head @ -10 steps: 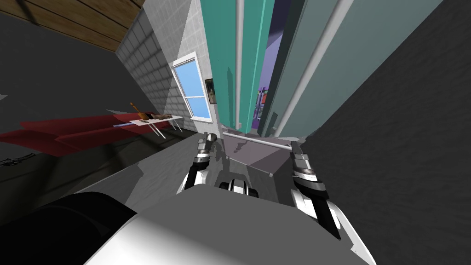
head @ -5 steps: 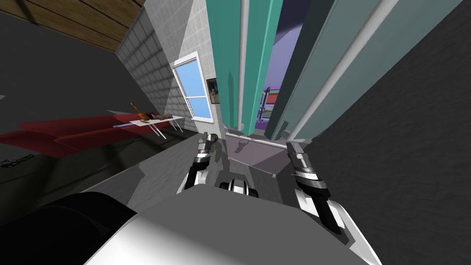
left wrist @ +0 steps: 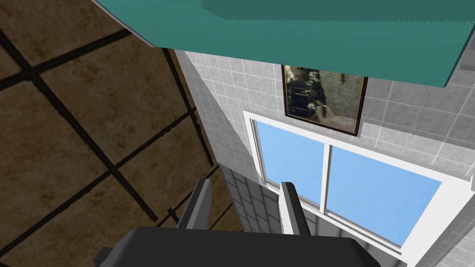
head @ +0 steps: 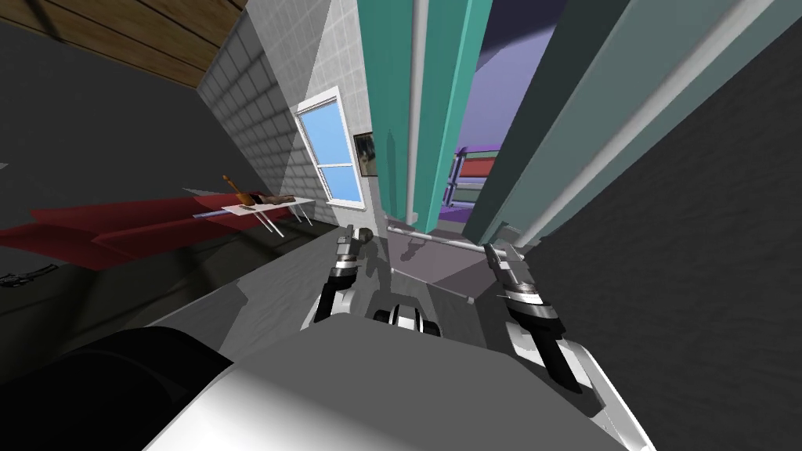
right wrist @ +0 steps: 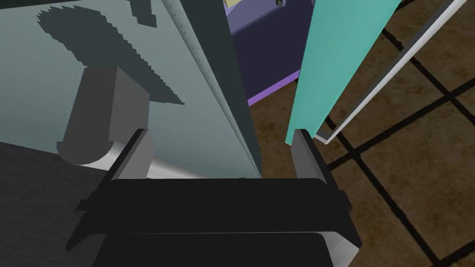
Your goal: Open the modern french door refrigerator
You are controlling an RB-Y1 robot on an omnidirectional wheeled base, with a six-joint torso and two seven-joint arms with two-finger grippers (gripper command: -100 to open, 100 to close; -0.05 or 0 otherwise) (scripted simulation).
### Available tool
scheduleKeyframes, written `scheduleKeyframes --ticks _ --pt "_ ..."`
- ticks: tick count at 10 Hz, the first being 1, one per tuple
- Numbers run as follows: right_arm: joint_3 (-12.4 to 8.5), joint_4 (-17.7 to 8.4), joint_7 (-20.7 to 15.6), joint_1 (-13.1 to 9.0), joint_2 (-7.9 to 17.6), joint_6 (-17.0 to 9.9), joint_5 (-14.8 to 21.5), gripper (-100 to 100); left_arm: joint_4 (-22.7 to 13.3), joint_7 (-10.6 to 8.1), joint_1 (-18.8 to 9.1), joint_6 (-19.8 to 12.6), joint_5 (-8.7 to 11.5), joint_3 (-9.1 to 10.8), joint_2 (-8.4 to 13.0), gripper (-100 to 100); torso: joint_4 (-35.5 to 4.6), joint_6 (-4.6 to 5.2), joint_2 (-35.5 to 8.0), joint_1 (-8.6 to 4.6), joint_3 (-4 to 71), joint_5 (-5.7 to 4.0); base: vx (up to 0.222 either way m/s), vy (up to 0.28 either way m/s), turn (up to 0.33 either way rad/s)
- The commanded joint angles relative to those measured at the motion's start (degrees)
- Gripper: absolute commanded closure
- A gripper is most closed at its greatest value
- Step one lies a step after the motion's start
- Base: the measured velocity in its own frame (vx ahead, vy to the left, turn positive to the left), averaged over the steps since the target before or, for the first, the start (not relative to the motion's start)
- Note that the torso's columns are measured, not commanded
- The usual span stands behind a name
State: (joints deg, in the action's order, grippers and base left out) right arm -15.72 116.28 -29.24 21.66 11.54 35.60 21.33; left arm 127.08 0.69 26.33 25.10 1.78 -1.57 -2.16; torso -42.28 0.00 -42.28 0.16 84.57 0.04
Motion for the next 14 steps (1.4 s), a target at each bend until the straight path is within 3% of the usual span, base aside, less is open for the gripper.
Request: scheduleKeyframes --ticks 1,4,6,9,11,12,14 --pt "-0.9 -1.1 -3.5 -0.6 0.2 0.1 1.1 -100 0.0 0.00 0.0 0.0 0.0 0.00 0.0 0 0.0 0.00 0.0 -0.09 0.0 -0.01 0.015 0.059 -0.001" --pt "-4.1 -4.5 -8.8 -2.3 0.7 0.2 5.8 -100 0.0 0.00 0.0 0.0 0.0 0.01 0.0 0 0.0 -0.01 0.0 -0.16 0.0 -0.04 0.029 0.093 -0.007" --pt "-4.1 -4.5 -11.5 -2.3 0.7 0.2 5.8 -100 0.0 0.00 0.0 0.0 0.0 0.00 0.0 0 0.1 -0.12 0.2 -0.02 0.1 -0.02 0.013 0.096 0.012" --pt "-7.4 -8.1 -16.9 -4.1 1.0 0.4 10.4 -100 0.0 0.00 0.0 0.0 0.0 0.00 0.0 0 0.0 0.00 0.0 -0.16 0.0 -0.04 0.037 0.107 0.008" --pt "-7.4 -8.1 -19.7 -4.1 1.0 0.4 10.4 -100 0.0 0.00 0.0 0.0 0.0 0.00 0.0 0 0.0 -0.02 0.0 -0.15 0.0 -0.04 0.029 0.081 0.000" --pt "-9.1 -10.0 -21.6 -5.0 1.0 0.6 12.6 -100 0.0 0.00 0.0 0.0 0.0 0.01 0.0 0 0.0 0.00 -0.1 -0.34 -0.1 -0.09 0.019 0.093 0.022" --pt "-9.1 -10.0 -23.8 -5.0 1.0 0.6 12.6 -100 0.0 0.00 0.0 0.0 0.0 0.00 0.0 0 0.0 0.01 0.0 -0.13 0.0 -0.03 0.021 0.067 -0.001"
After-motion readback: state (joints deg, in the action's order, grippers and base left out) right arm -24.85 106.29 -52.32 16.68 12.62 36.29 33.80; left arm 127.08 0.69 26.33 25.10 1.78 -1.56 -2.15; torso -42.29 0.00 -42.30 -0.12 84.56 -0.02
